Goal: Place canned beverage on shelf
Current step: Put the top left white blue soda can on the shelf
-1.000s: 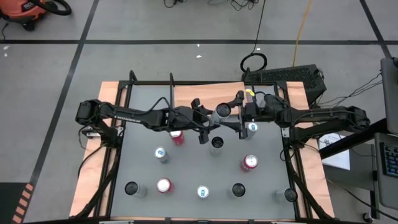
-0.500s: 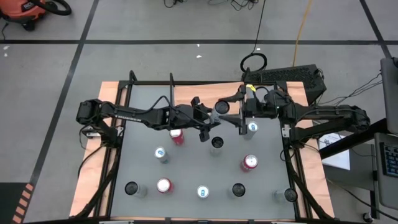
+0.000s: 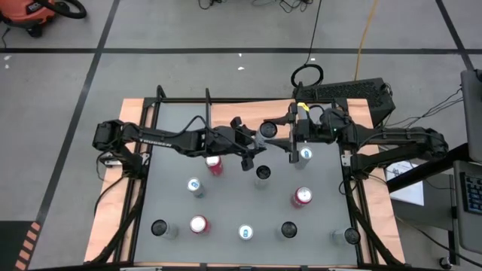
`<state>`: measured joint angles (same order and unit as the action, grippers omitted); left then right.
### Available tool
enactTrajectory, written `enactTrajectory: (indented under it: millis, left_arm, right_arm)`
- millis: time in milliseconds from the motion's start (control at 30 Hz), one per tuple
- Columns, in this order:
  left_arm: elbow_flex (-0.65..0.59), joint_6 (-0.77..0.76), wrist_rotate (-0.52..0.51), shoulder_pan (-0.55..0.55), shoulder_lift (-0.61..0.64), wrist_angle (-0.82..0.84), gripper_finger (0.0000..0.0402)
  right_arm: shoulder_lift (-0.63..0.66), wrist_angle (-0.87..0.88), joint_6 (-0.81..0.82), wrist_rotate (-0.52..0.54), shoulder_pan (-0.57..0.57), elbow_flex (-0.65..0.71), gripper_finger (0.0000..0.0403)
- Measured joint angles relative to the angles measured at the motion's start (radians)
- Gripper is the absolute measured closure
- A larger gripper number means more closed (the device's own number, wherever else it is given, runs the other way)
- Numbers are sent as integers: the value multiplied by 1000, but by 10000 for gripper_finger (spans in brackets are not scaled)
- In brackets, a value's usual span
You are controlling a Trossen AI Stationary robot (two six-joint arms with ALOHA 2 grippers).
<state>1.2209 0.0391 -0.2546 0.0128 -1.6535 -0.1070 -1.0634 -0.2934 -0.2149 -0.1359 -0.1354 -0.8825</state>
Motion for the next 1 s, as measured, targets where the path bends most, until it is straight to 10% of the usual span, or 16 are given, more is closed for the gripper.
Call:
enactTrajectory:
  millis: [333,633,1000]
  left_arm:
    - [0,47,-68,13,15,0,9]
    - [0,28,-149,14,143,193,18]
    - [1,-56,-178,11,232,382,18]
  right_arm:
    - [-7,16,-7,-121,-156,2,188]
    - [-147,-199,107,-401,-385,-21,188]
    - [-508,-105,149,-567,-520,-386,188]
